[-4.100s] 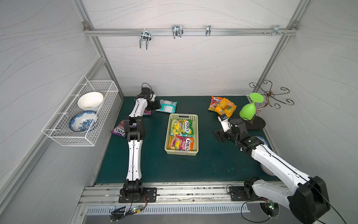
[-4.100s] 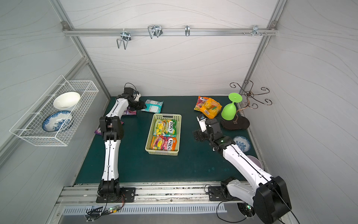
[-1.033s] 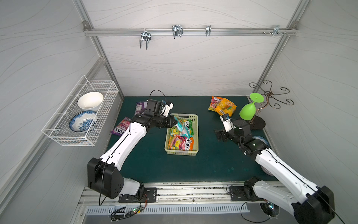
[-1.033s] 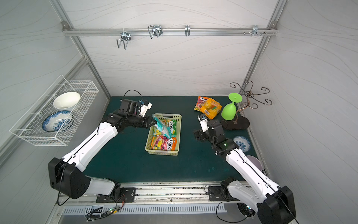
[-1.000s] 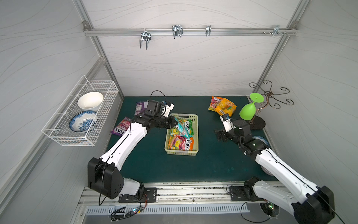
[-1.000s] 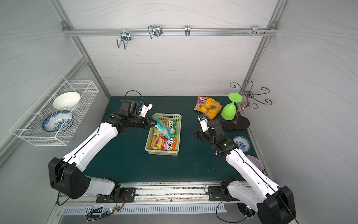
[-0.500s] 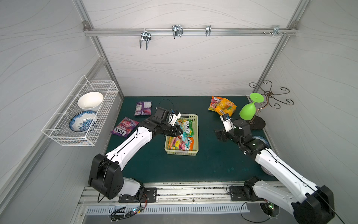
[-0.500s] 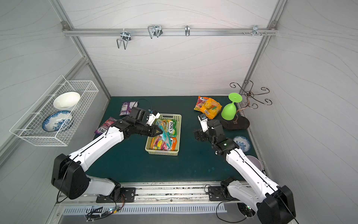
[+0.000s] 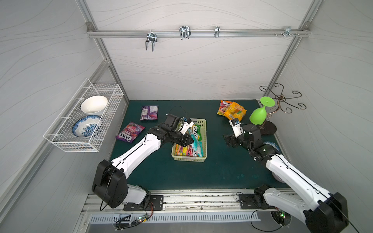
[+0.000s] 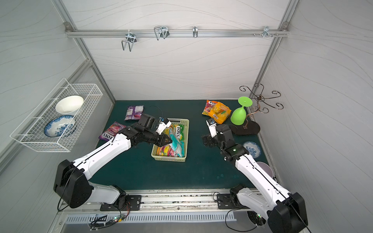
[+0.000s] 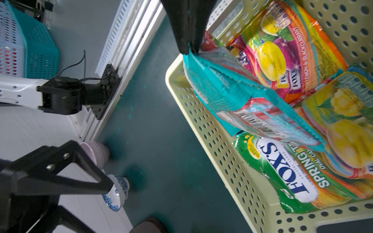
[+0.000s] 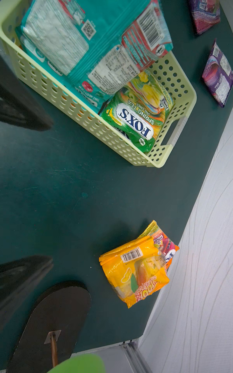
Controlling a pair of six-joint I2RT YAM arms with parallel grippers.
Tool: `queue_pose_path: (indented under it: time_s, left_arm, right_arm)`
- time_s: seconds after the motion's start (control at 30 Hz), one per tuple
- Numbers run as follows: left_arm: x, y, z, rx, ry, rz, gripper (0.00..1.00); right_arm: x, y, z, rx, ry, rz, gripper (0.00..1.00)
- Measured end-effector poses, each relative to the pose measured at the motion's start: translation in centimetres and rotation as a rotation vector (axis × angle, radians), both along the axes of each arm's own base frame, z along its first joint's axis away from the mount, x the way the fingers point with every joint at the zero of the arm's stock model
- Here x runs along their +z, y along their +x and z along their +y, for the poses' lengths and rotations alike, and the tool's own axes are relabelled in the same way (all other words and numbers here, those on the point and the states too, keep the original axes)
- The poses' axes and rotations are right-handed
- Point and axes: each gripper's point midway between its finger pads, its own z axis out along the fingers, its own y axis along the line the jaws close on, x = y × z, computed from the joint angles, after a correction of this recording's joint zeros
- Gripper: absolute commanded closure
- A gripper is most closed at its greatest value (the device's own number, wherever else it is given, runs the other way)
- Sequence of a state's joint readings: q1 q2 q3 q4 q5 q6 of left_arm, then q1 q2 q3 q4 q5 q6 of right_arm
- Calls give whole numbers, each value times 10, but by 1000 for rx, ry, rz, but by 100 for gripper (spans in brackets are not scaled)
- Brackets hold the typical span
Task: Put the candies in the basket
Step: Place the candy in the basket.
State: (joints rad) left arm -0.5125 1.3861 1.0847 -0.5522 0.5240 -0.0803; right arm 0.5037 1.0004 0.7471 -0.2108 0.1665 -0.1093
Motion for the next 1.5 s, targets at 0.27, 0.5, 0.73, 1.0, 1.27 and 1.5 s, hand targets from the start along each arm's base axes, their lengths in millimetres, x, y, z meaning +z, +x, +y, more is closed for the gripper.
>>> queue_pose_path:
  time_s: [0.27, 0.5, 0.73, 1.0, 1.27, 1.5]
  left_arm:
    - [-30, -8, 37, 42, 138, -21, 32]
    - [-7, 4, 69, 128, 134, -112, 26]
    - [8, 18, 99, 228, 133, -167, 23]
    - [10, 29, 133, 341, 146, -183, 17]
    - [16, 35, 154, 414, 169, -212, 14]
    - [19, 36, 159, 434, 183, -227, 14]
  right_arm:
    - [-5, 0, 3, 12, 2, 20, 1]
    - [-7, -5, 12, 63, 5, 28, 1]
    - [-9, -27, 52, 260, -49, 60, 6]
    - [1, -37, 98, 442, -43, 153, 11]
    - [-13, -46, 151, 620, -76, 265, 15]
    - [-38, -46, 177, 692, -108, 350, 18]
